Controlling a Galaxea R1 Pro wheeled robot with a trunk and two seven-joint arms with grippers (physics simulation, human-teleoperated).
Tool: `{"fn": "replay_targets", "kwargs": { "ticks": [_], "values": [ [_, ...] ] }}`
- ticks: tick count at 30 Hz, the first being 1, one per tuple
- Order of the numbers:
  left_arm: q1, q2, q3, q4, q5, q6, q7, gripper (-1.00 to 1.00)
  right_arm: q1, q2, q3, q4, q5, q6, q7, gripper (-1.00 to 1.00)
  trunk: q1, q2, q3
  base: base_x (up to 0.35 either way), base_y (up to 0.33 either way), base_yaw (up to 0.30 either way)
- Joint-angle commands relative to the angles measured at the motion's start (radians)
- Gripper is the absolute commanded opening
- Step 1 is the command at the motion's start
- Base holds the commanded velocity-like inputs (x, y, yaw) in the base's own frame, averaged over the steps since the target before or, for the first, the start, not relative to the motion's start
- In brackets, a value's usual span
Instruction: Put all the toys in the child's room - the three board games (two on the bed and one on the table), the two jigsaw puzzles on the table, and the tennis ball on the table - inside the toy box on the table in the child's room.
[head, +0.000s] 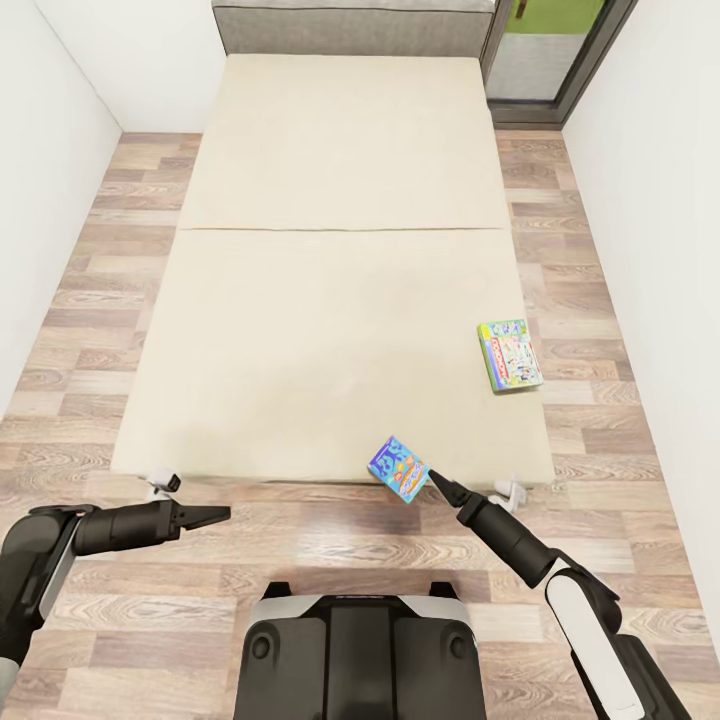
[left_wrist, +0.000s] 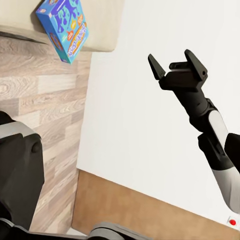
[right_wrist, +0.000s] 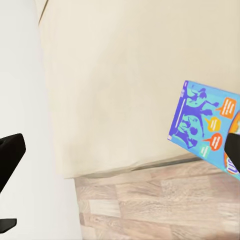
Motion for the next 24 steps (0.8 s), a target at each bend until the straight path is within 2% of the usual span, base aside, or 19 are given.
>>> {"fn": "replay_targets", "kwargs": {
  "ticks": [1, 19, 24],
  "values": [
    [0.0, 0.0, -0.001, 0.001, -0.001, 0.01, -0.004, 1.0, 0.0, 0.0, 0.0, 0.001, -0.008, 0.005, -0.001, 1.0, 0.001, -0.001, -0.001, -0.013, 0.0, 0.0],
    [-0.003, 0.003, 0.001, 0.004, -0.003, 0.003, -0.004, 1.0, 0.0, 0.0, 0.0, 0.026, -0.007, -0.001, 0.002, 1.0, 0.001, -0.001, -0.001, -0.002, 0.0, 0.0],
    [-0.003, 0.003, 0.001, 0.004, -0.007, 0.002, -0.004, 1.0, 0.0, 0.0, 0.0, 0.027, -0.007, -0.002, 0.022, 1.0, 0.001, -0.001, 0.003, 0.0, 0.0, 0.0]
  ]
}}
